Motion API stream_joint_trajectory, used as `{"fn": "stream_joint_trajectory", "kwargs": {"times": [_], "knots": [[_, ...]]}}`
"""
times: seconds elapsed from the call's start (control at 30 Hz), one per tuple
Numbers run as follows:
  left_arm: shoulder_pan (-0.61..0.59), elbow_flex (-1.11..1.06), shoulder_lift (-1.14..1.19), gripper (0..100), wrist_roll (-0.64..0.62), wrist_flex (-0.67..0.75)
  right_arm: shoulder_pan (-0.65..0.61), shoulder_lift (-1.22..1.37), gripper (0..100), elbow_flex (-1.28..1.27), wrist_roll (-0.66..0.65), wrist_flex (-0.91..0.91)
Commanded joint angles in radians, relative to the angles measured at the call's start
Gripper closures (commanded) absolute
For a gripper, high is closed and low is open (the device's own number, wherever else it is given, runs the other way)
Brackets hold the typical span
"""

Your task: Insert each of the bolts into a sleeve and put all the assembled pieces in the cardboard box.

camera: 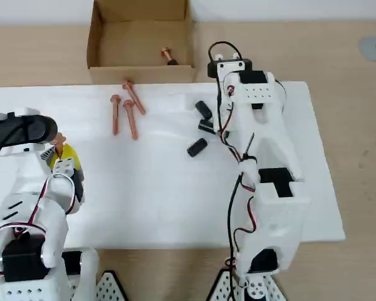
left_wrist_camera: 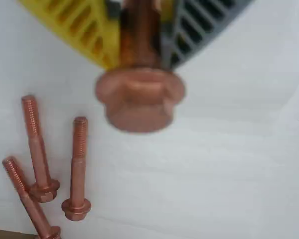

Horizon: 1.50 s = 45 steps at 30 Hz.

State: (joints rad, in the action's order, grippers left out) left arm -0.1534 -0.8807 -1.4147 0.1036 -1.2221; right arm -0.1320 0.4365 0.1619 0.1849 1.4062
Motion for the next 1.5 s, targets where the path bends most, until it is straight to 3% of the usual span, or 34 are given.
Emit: {"fn": "stream_joint_trajectory", "kwargs": {"times": [0.0, 0.6, 0.93, 1.47], "knots": [[0.006, 0.006, -0.013, 99, 0.009, 0.006, 0.008, -0.007, 76.8, 0.047, 0.003, -0.014], [0.008, 0.005, -0.013, 99, 0.003, 0.011, 0.007, -0.001, 76.8, 0.061, 0.064, -0.124], [0.006, 0.005, -0.013, 99, 0.003, 0.009, -0.088, -0.001, 76.8, 0.061, 0.173, -0.120], [0.003, -0.041, -0.015, 99, 0.005, 0.011, -0.027, 0.113, 81.0, 0.139, 0.166, -0.121]]}}
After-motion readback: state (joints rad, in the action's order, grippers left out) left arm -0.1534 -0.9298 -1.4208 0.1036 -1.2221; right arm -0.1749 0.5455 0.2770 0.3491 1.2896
